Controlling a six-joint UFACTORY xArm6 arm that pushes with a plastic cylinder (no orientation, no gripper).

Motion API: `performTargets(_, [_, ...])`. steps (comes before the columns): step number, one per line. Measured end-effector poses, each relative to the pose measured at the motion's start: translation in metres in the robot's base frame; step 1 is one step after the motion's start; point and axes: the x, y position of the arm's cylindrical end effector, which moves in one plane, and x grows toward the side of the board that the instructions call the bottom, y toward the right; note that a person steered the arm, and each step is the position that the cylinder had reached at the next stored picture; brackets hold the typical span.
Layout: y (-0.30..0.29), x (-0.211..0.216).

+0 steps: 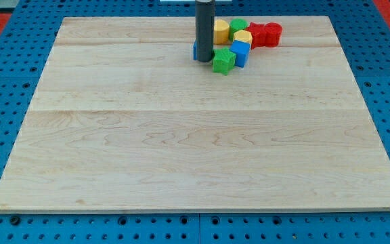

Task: Push the blue blocks and green star to the group of blocks

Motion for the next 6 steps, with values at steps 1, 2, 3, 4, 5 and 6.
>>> performTargets(1, [-0.007, -0.001])
performTargets(2, [-0.034, -0.001])
performTargets(3, [-0.050, -0.001])
performTargets(4, [-0.049, -0.002])
performTargets(5, [-0.045, -0.002])
performTargets(6, [-0.039, -0.002])
